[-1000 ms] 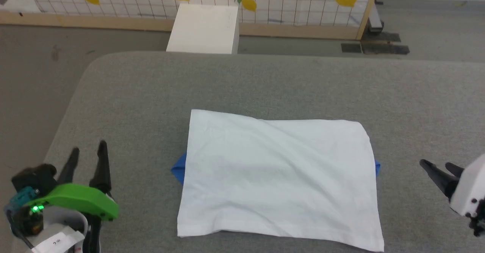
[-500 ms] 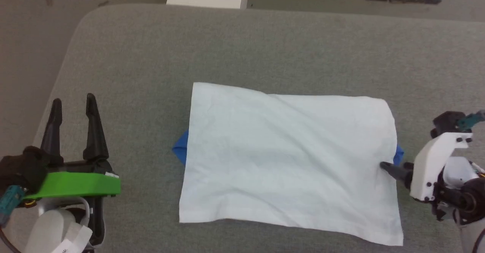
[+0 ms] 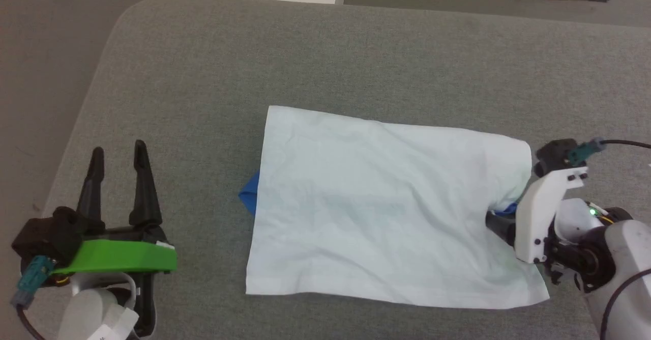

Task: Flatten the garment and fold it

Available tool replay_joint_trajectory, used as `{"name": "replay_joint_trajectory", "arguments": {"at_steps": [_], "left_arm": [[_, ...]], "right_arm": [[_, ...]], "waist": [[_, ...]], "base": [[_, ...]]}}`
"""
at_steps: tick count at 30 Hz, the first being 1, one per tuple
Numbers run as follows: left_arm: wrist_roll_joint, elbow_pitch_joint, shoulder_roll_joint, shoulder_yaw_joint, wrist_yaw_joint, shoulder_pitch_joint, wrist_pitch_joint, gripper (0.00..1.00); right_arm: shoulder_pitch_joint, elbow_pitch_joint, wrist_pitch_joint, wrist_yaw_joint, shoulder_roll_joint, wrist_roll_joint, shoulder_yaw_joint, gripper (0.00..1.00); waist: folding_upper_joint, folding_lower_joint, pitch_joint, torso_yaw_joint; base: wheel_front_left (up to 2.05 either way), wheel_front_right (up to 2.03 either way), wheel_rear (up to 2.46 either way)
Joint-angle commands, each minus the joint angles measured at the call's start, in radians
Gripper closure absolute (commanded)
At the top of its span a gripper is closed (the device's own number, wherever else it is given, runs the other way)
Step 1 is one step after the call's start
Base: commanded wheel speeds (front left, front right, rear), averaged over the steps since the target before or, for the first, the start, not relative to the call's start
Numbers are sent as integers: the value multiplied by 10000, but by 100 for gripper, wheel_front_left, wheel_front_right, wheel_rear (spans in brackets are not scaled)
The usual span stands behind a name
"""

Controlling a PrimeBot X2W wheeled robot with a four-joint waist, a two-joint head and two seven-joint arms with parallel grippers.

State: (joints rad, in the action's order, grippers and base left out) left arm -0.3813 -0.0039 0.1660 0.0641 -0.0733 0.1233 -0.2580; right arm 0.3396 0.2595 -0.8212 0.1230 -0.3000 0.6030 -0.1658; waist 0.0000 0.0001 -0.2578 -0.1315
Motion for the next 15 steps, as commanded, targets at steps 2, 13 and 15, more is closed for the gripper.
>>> {"name": "replay_joint_trajectory", "arguments": {"at_steps": [2,13,15], "left_arm": [[229,126,-170,39,-145,17,-37,0],[507,481,-487,79,-441,-36,-37,0],[558,517,-515,69,-465,-61,-37,0]], "right_arm": [[-106,481,47,77,390,230,-645,0],[162,1218,544,77,-218,244,-402,100],[93,1232,549,77,-398,236,-202,100]], "waist": [[0,-1,32,-28],[0,-1,340,-2],[0,-1,438,17]], "base": [[0,0,0],[0,0,0],[0,0,0]]}}
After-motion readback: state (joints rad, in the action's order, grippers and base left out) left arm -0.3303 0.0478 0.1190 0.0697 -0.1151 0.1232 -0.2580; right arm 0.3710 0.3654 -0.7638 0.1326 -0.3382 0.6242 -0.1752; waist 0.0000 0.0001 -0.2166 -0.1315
